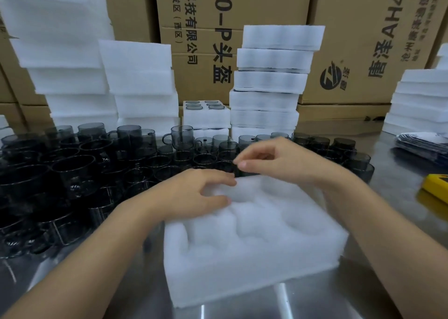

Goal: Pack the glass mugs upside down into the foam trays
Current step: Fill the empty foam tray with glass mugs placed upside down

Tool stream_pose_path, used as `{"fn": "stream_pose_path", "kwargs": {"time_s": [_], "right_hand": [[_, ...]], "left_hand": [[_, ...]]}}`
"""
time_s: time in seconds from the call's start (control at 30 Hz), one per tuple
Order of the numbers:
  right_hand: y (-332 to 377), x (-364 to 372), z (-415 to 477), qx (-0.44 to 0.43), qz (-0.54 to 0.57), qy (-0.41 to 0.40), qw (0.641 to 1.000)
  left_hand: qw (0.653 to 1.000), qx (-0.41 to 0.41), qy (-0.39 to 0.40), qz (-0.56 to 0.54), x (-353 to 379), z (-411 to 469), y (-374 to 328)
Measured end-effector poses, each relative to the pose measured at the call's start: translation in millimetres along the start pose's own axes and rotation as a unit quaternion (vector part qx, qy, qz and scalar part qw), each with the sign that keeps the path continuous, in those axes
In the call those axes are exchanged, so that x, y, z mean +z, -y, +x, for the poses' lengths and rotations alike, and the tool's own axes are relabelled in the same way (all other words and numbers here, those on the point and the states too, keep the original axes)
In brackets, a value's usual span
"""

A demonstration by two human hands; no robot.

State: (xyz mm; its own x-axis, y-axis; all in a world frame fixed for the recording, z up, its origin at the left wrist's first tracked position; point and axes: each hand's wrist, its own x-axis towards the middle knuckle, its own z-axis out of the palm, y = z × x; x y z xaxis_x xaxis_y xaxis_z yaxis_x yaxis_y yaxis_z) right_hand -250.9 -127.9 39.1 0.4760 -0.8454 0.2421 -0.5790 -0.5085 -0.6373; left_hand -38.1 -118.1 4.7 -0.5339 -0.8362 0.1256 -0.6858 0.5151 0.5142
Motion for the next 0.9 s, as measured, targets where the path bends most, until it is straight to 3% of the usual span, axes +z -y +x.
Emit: {"fn": "stream_pose_path", "kwargs": {"time_s": [0.17,0.4,0.67,0.73,0.8,0.83,0.9], "right_hand": [[-33,-8,-3,0.056,0.004,0.106,0.993],[-51,-18,-7,0.081,0.048,0.107,0.990],[-66,-22,-10,0.127,0.083,0.086,0.985],[-70,-20,-7,0.137,0.075,-0.004,0.988],[-83,-21,-2,0.157,0.010,-0.206,0.966],[-90,-23,-1,0.176,-0.086,-0.302,0.933],[-105,-29,-6,0.246,-0.263,-0.375,0.854]], "left_hand": [[1.000,0.002,0.006,0.029,-1,2,4],[0.998,-0.001,-0.048,-0.036,-2,-4,7],[0.999,0.015,-0.019,-0.037,4,-2,3],[0.999,0.017,-0.019,-0.037,4,-2,3],[0.999,0.018,-0.018,-0.040,5,-2,3],[0.999,0.019,-0.018,-0.041,5,-2,4],[0.999,0.020,-0.018,-0.040,5,-2,4]]}}
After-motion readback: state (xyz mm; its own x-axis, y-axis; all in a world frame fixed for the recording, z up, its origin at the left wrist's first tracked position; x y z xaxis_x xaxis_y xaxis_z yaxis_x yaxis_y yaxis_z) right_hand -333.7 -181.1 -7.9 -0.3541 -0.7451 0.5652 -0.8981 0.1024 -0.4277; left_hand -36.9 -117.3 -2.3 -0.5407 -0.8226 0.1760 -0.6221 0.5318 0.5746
